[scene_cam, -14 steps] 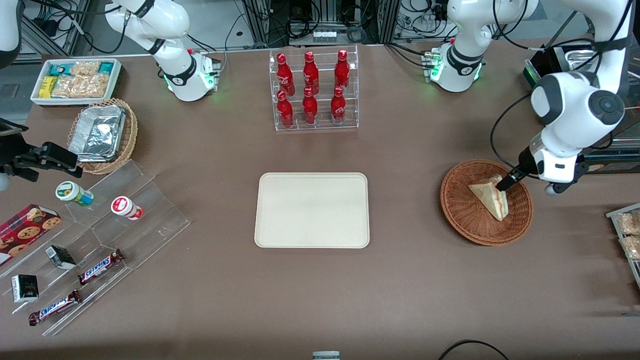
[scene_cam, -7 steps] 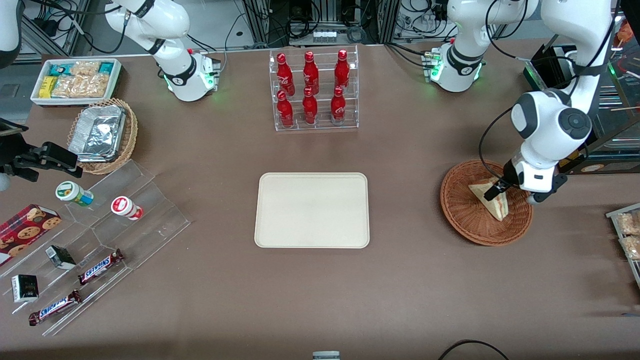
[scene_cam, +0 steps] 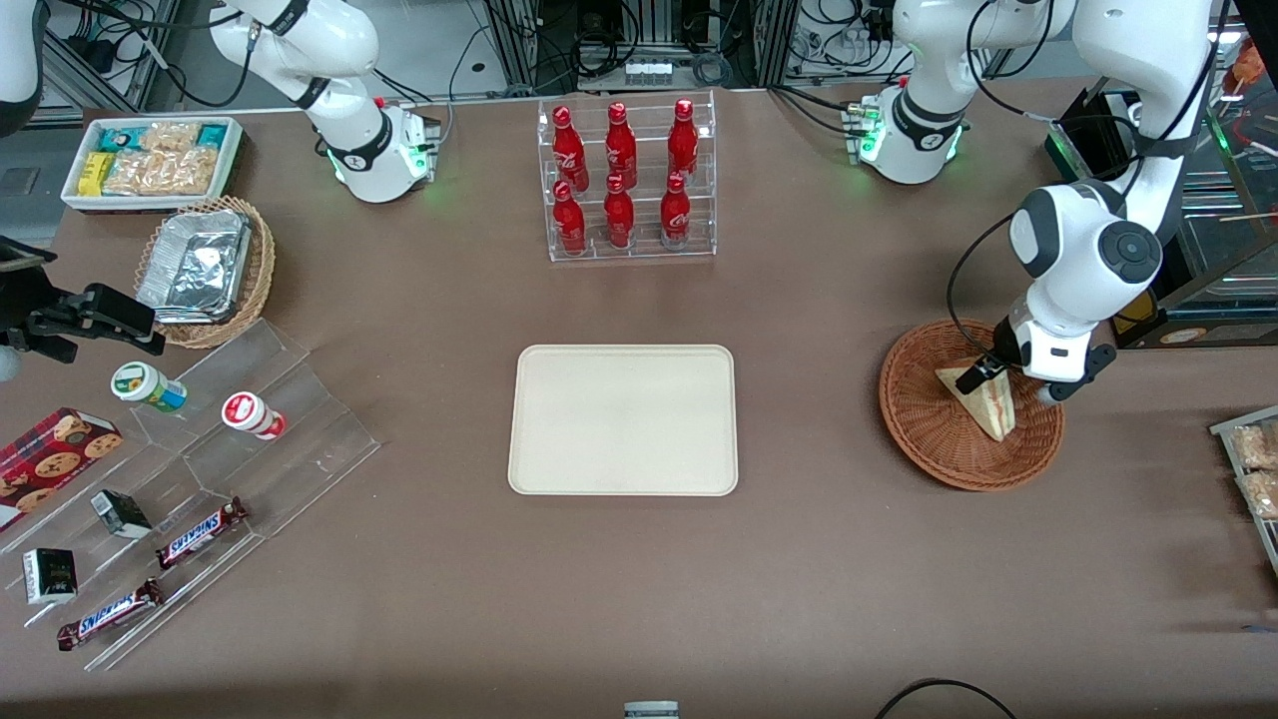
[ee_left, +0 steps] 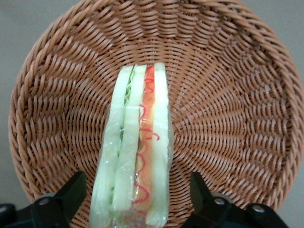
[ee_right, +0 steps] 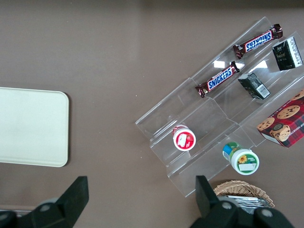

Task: Place sandwich from basket to tray
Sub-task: 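Lower the open left gripper around the wrapped sandwich and close it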

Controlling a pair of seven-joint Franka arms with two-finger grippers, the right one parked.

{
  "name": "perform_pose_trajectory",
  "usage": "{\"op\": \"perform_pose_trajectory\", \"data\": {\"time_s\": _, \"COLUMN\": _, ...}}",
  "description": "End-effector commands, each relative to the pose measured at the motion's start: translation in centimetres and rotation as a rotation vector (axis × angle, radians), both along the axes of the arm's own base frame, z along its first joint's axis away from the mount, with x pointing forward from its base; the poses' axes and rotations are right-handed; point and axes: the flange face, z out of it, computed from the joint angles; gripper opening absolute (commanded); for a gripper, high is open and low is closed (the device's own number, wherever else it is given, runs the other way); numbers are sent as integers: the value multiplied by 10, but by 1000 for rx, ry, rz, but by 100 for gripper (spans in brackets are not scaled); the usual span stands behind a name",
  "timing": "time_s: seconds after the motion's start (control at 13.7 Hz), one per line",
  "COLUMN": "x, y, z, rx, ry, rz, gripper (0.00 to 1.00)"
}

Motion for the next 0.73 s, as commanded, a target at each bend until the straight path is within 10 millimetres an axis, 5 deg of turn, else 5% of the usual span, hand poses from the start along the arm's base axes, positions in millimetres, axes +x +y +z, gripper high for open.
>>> {"op": "perform_pose_trajectory", "data": {"time_s": 0.0, "x": -10, "y": 0, "z": 6, "rx": 0, "ry": -18, "rz": 5, "gripper": 33}}
{"op": "perform_pose_trajectory", "data": {"time_s": 0.15, "x": -9, "y": -1, "z": 12, "rx": -1, "ry": -25, "rz": 0, "gripper": 12}}
{"op": "perform_pose_trajectory", "data": {"time_s": 0.36, "x": -7, "y": -2, "z": 45, "rx": -8, "ry": -29, "rz": -4, "gripper": 11}}
{"op": "perform_pose_trajectory", "data": {"time_s": 0.66, "x": -1, "y": -20, "z": 124, "rx": -17, "ry": 37, "rz": -53, "gripper": 11}}
